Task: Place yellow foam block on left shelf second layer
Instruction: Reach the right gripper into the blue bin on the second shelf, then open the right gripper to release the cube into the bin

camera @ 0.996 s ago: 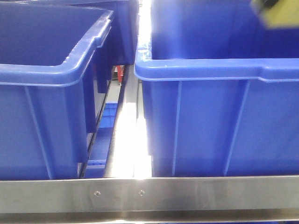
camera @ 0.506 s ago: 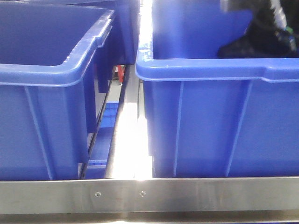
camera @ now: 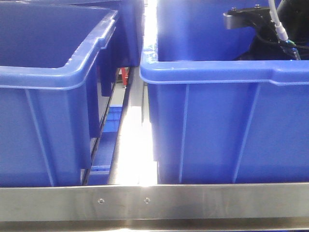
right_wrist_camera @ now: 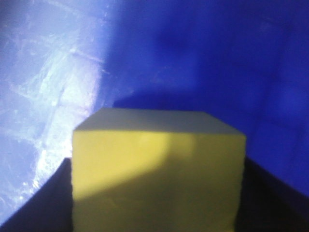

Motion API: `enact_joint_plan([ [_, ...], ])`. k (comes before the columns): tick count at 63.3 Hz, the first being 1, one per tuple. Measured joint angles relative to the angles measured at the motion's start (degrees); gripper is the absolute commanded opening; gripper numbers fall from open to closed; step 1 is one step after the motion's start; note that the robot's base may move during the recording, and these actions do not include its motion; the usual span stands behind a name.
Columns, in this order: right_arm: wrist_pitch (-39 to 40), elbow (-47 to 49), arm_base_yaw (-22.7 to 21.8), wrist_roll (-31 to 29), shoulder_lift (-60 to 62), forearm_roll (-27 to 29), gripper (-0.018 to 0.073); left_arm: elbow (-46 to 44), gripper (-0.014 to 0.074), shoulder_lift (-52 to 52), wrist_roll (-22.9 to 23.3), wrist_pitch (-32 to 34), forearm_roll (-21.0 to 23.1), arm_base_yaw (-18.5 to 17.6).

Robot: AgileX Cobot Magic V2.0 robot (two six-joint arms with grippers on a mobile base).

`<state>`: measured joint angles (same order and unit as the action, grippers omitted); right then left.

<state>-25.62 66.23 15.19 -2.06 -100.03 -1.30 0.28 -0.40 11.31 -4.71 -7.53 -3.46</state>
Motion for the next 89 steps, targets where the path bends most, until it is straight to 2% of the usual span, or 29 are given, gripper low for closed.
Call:
enact_joint_plan([
  [13, 0.1, 0.0, 0.0, 0.0, 1.7, 0.0, 0.0614, 0.0, 0.0136, 0.0, 0.0, 0.0, 0.0, 0.0],
  [22, 3.5, -2.6, 0.0, 0.0, 6.6, 0.0, 0.0613, 0.0, 0.0136, 0.0, 0.0, 0.0, 0.0, 0.0],
  [43, 16.0, -18.8, 0.0, 0.0, 25.6, 0.0, 0.0611, 0.0, 0.0136, 0.0, 0.0, 0.0, 0.0, 0.0],
  [53, 24.4, -27.1, 0.0, 0.0, 36.2, -0.1, 0.0603, 0.0, 0.0136, 0.0, 0.0, 0.0, 0.0, 0.0],
  [57, 27.9, -30.3, 0.0, 0.0, 39.8, -0.2, 0.0559, 0.0, 0.0136, 0.0, 0.0, 0.0, 0.0, 0.0],
  [64, 32.1, -35.1, 0.0, 0.0, 45.2, -0.2, 0.0406, 0.0, 0.0136, 0.0, 0.0, 0.0, 0.0, 0.0],
  [73, 36.2, -39.8, 0.0, 0.0, 51.3, -0.3, 0.0129, 0.0, 0.0136, 0.0, 0.0, 0.0, 0.0, 0.0],
  [76, 36.9, -40.7, 0.0, 0.0, 52.9, -0.3, 0.0061, 0.0, 0.0136, 0.0, 0.0, 0.0, 0.0, 0.0],
  [89, 38.4, -41.2, 0.0, 0.0, 56.6, -0.3, 0.0056, 0.0, 0.0136, 0.0, 0.0, 0.0, 0.0, 0.0],
])
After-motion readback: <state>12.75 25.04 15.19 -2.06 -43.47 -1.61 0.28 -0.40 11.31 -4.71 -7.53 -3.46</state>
